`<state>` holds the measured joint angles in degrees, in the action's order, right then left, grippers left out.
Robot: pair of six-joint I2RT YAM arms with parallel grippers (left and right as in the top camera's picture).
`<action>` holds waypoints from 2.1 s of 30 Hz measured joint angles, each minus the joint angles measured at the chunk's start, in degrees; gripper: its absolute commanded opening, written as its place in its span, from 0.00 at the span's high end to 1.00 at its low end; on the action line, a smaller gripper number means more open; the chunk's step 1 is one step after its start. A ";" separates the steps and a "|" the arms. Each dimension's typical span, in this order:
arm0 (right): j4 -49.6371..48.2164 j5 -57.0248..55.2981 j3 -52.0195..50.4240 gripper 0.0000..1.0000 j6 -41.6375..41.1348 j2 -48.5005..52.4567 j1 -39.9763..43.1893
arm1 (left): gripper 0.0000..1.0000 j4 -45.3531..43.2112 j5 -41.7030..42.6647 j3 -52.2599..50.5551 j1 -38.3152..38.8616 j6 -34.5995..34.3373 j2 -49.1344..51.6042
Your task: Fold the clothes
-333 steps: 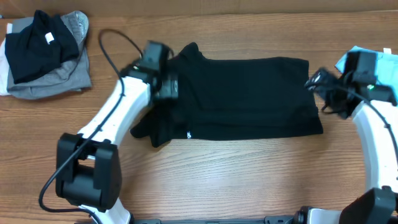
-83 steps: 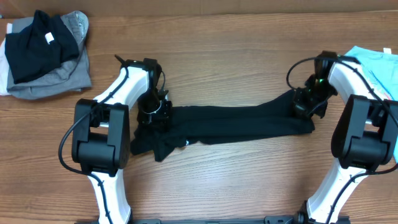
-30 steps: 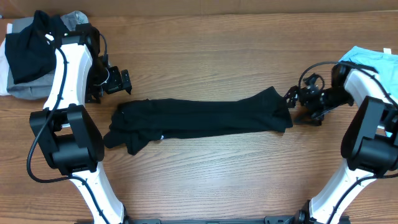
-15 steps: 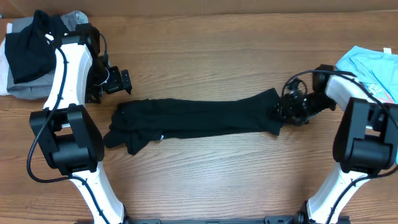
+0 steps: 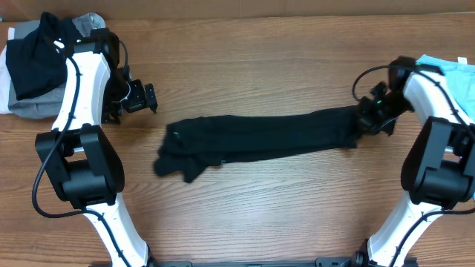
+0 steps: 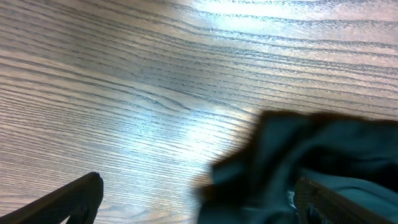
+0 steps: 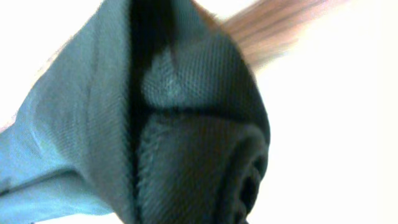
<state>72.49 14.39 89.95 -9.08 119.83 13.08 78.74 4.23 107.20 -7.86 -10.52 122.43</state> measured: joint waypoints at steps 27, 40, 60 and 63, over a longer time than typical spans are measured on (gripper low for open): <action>-4.98 -6.62 -2.95 0.96 -5.27 -9.62 -23.56 | 0.00 0.11 0.02 0.00 0.00 0.00 0.00; -18.18 0.87 -12.61 0.62 -7.89 -9.51 -31.85 | 0.00 0.07 0.02 0.00 0.00 0.00 0.00; -3.48 2.84 1.11 0.00 -8.68 -9.53 -24.37 | 0.00 4.87 10.82 -0.02 0.00 4.50 0.00; -0.50 0.72 7.50 0.00 -8.70 -9.57 -19.19 | 0.00 6.69 15.69 -0.79 0.31 7.28 0.00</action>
<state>71.99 15.11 97.45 -17.78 110.26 -6.11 85.43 19.92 106.41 -7.55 -3.25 122.43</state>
